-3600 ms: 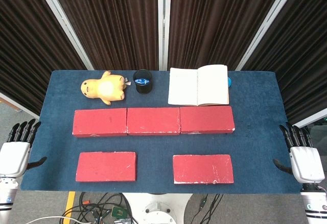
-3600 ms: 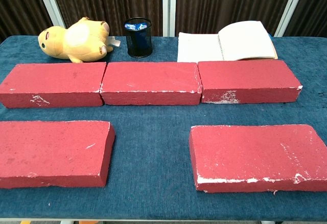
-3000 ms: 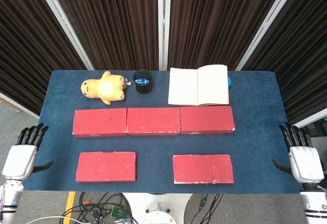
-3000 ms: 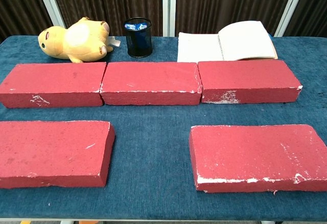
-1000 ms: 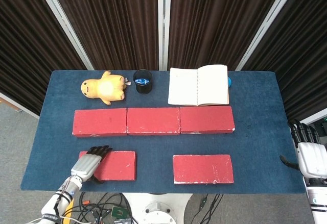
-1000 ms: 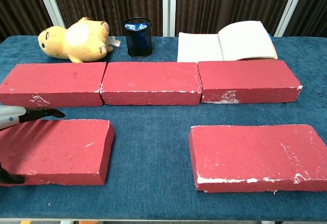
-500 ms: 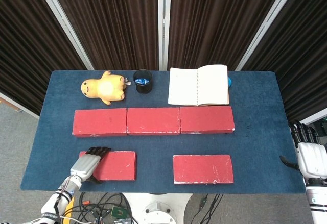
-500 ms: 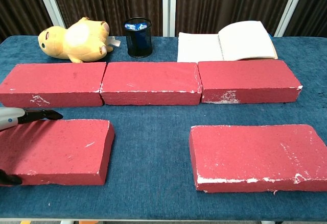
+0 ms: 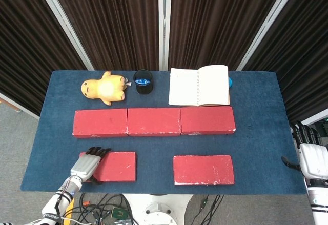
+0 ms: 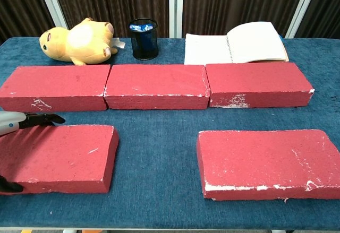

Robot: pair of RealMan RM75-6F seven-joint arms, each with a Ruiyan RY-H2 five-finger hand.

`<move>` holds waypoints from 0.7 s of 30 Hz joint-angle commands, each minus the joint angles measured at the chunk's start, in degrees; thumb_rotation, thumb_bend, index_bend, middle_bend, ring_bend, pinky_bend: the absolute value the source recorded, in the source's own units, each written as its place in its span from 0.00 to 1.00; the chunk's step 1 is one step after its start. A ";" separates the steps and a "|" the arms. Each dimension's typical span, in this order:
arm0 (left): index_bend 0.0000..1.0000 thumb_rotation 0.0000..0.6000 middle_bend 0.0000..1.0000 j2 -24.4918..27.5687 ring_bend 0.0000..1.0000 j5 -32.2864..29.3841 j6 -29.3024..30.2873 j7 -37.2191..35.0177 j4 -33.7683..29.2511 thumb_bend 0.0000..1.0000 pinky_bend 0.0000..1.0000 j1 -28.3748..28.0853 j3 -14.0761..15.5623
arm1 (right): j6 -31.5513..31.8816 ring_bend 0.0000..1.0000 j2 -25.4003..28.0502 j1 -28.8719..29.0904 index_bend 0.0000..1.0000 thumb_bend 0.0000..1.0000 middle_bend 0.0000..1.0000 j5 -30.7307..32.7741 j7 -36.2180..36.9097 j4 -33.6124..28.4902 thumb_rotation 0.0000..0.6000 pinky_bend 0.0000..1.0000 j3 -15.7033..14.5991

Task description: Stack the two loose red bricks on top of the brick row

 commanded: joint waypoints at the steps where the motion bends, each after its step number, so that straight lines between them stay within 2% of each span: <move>1: 0.00 1.00 0.20 0.59 0.00 0.61 0.64 -0.25 -0.95 0.12 0.02 -0.03 0.02 | 0.04 0.00 0.31 -0.04 0.00 0.10 0.00 -0.13 -0.04 -0.20 1.00 0.00 -0.06; 7: 0.00 1.00 0.20 3.15 0.00 3.76 2.92 -1.52 -4.28 0.12 0.02 0.23 -0.51 | -0.02 0.00 0.61 -0.03 0.00 0.10 0.00 0.01 -0.09 -0.45 1.00 0.00 0.00; 11: 0.00 1.00 0.19 6.17 0.00 4.33 2.89 -2.78 -6.67 0.12 0.02 -0.79 -2.13 | -0.10 0.00 0.83 0.04 0.00 0.10 0.00 0.12 -0.31 -0.77 1.00 0.00 0.07; 15: 0.00 1.00 0.19 10.11 0.00 2.90 0.93 -5.08 -7.37 0.12 0.02 -3.33 -5.60 | 0.64 0.00 1.50 -0.11 0.00 0.10 0.00 -1.39 -0.81 -1.26 1.00 0.00 -0.38; 18: 0.00 1.00 0.19 12.51 0.00 0.94 -0.84 -6.49 -6.55 0.12 0.02 -6.13 -9.24 | 1.89 0.00 1.58 -0.46 0.00 0.10 0.00 -2.76 -0.90 -1.28 1.00 0.00 -0.65; 21: 0.00 1.00 0.19 13.40 0.00 -3.46 -4.63 -8.87 -4.67 0.12 0.02 -9.57 -12.71 | 2.45 0.00 1.51 -0.57 0.00 0.10 0.00 -3.52 -0.38 -1.33 1.00 0.00 -0.74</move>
